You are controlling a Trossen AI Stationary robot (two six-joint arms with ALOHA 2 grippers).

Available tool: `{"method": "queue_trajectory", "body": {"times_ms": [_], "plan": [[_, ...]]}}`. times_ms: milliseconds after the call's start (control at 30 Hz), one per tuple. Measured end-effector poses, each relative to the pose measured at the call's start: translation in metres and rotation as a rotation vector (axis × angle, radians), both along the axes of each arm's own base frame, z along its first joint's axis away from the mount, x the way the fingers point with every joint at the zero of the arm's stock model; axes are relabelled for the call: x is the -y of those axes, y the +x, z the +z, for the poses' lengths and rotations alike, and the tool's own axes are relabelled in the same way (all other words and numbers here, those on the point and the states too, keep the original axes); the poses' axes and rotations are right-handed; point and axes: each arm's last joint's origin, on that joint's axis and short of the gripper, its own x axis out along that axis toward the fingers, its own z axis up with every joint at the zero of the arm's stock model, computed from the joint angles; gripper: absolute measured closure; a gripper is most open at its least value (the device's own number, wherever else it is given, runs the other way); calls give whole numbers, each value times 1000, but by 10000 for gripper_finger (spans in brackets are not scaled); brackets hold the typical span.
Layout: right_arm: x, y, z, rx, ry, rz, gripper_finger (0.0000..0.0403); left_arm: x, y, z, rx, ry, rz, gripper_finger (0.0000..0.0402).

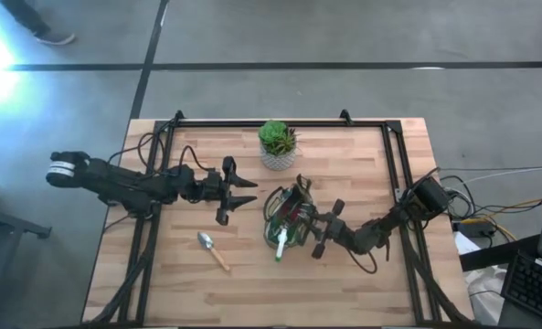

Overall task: Pick & Place Garden tools in Gardening bag
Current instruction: Put the right brown hand rake into the side pocket of the gardening bag

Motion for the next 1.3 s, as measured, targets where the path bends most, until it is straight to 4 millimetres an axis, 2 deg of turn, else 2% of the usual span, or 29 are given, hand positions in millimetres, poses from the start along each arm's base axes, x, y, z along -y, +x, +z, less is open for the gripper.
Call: {"method": "queue_trajectory", "body": {"times_ms": [133, 267, 433, 700, 900, 1133, 1300], "plan": [[-2, 0, 4, 14, 7, 6, 254, 0, 0, 0, 0, -5, -1, 234], [-7, -5, 15, 28, -8, 14, 230, 0, 0, 0, -2, -5, -2, 234], [-13, -10, 23, 18, -34, 10, 231, 0, 0, -1, -7, -7, -2, 234], [-13, -12, 21, -56, -18, 18, 249, 0, 0, -1, -7, -11, -3, 234], [-13, -12, 26, -41, 1, 31, 257, 0, 0, -1, -7, -10, -2, 234], [-14, -13, 38, 3, 47, 110, 245, 0, 0, -1, -10, -10, -2, 234], [-12, -14, 37, -44, 74, 110, 229, 0, 0, -1, -12, -10, -2, 234]]}}
